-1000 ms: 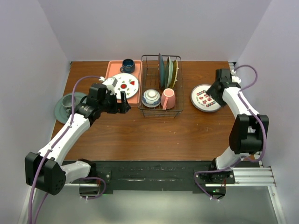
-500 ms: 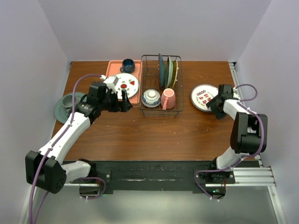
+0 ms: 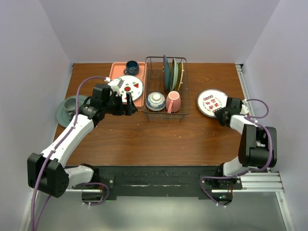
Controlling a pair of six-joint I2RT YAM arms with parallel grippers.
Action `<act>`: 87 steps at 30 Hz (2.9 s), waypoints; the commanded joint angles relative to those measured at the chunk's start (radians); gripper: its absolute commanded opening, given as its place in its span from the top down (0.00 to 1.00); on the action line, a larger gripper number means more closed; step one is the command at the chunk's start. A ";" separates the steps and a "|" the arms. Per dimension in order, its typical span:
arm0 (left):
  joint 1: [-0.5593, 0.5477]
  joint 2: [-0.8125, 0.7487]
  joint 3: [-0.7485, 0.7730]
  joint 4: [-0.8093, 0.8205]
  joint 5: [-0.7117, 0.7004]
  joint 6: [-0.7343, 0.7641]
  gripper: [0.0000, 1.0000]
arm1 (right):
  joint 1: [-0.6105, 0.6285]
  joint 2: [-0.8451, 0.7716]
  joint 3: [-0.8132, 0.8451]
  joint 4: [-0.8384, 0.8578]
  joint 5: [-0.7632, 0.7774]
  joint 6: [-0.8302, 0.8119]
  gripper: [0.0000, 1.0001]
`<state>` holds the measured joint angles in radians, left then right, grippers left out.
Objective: Load the mixed dishes into the dish rack
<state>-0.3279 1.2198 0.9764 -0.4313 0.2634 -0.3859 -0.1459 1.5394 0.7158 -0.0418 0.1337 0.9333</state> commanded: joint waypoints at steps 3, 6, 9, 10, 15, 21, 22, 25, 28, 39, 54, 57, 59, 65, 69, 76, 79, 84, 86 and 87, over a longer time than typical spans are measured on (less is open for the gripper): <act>0.000 0.001 0.031 0.043 0.036 -0.027 0.00 | 0.000 -0.087 -0.045 -0.141 0.032 0.015 0.60; 0.000 0.001 0.027 0.048 0.040 -0.030 0.00 | 0.000 -0.120 -0.044 -0.191 0.041 0.016 0.60; 0.000 0.001 0.021 0.049 0.043 -0.031 0.00 | 0.000 -0.131 -0.032 -0.237 0.047 0.012 0.67; 0.000 0.001 0.019 0.049 0.043 -0.030 0.00 | -0.001 -0.133 -0.026 -0.262 0.050 0.013 0.68; 0.001 -0.006 0.010 0.052 0.043 -0.031 0.00 | -0.001 -0.142 -0.013 -0.317 0.066 -0.002 0.84; 0.001 -0.006 0.007 0.057 0.048 -0.039 0.00 | -0.003 -0.167 -0.006 -0.331 0.072 -0.010 1.00; 0.000 -0.008 0.007 0.058 0.050 -0.039 0.00 | -0.003 -0.167 0.005 -0.336 0.073 -0.013 1.00; 0.001 -0.008 0.005 0.060 0.056 -0.041 0.00 | -0.003 -0.174 0.026 -0.349 0.087 -0.017 1.00; 0.001 -0.006 0.002 0.063 0.065 -0.042 0.00 | -0.003 -0.189 0.054 -0.365 0.098 -0.025 1.00; 0.000 -0.003 -0.007 0.083 0.100 -0.045 0.00 | -0.006 -0.160 0.146 -0.437 0.109 -0.090 1.00; 0.000 0.020 -0.002 0.128 0.188 -0.070 0.00 | -0.015 -0.326 0.201 -0.363 0.001 -0.071 1.00; 0.000 0.029 -0.002 0.141 0.206 -0.077 0.00 | -0.018 -0.355 0.206 -0.326 -0.026 -0.086 1.00; 0.000 0.037 -0.001 0.149 0.223 -0.082 0.00 | -0.020 -0.369 0.205 -0.307 -0.035 -0.094 1.00; 0.000 0.049 -0.002 0.170 0.258 -0.090 0.00 | -0.032 -0.403 0.212 -0.291 -0.066 -0.096 1.00; 0.000 0.050 -0.004 0.189 0.277 -0.094 0.00 | -0.037 -0.430 0.257 -0.316 -0.066 -0.097 1.00; -0.002 0.069 0.011 0.229 0.315 -0.114 0.00 | -0.043 -0.479 0.375 -0.380 -0.114 -0.120 1.00; -0.002 0.078 0.034 0.249 0.332 -0.123 0.00 | -0.041 -0.498 0.415 -0.374 -0.193 -0.146 1.00; -0.002 0.104 0.102 0.295 0.355 -0.139 0.00 | -0.041 -0.495 0.465 -0.317 -0.438 -0.174 1.00; 0.000 0.124 0.145 0.316 0.372 -0.142 0.00 | -0.040 -0.501 0.471 -0.285 -0.517 -0.176 1.00; -0.002 0.133 0.160 0.337 0.376 -0.146 0.00 | -0.038 -0.504 0.467 -0.261 -0.540 -0.162 1.00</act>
<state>-0.3279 1.3300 1.0332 -0.2089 0.5797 -0.5018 -0.1856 1.0603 1.1309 -0.4335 -0.1749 0.7765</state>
